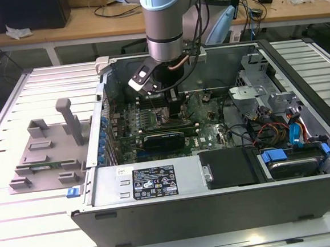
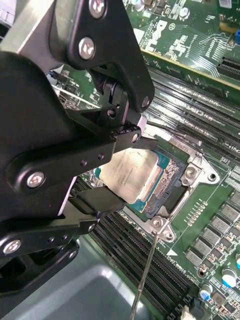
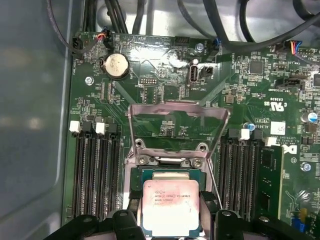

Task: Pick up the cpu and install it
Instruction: 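Place the cpu into insertion slot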

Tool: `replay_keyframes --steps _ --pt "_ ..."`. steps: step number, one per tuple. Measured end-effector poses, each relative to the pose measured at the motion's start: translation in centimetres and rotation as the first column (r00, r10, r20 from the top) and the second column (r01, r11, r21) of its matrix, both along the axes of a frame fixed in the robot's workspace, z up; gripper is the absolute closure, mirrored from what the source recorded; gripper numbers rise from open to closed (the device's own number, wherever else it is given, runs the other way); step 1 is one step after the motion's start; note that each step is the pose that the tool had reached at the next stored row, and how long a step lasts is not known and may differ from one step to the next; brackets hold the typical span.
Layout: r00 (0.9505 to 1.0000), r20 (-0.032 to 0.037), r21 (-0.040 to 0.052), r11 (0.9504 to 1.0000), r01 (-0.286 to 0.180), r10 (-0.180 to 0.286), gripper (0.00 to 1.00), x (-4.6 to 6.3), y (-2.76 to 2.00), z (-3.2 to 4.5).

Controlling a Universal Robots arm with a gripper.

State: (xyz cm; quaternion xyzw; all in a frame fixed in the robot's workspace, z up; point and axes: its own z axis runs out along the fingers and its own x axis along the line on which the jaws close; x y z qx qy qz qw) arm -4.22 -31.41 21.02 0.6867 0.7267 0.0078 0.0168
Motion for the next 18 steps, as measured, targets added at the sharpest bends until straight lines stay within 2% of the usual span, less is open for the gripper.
replay_keyframes --steps 1,2,3,4,9,18 --pt "1.0000 -0.0003 -0.0008 1.0000 0.000 0.000 0.46 -0.03 0.04 -0.06" --pt "1.0000 -0.0006 -0.0028 1.0000 0.000 0.000 0.46 -0.25 0.32 -0.23" --pt "0.9998 -0.0007 -0.0032 0.9998 0.018 -0.018 0.46 -0.43 0.39 -0.29" --pt "0.9995 -0.0006 -0.0029 0.9995 0.031 -0.031 0.46 -0.44 0.39 -0.39" --pt "0.9995 -0.0007 -0.0064 0.9994 0.033 -0.033 0.46 -0.51 0.38 -0.85" --pt "0.9993 -0.0005 -0.0062 0.9993 0.037 -0.037 0.46 -0.51 0.39 -0.91"
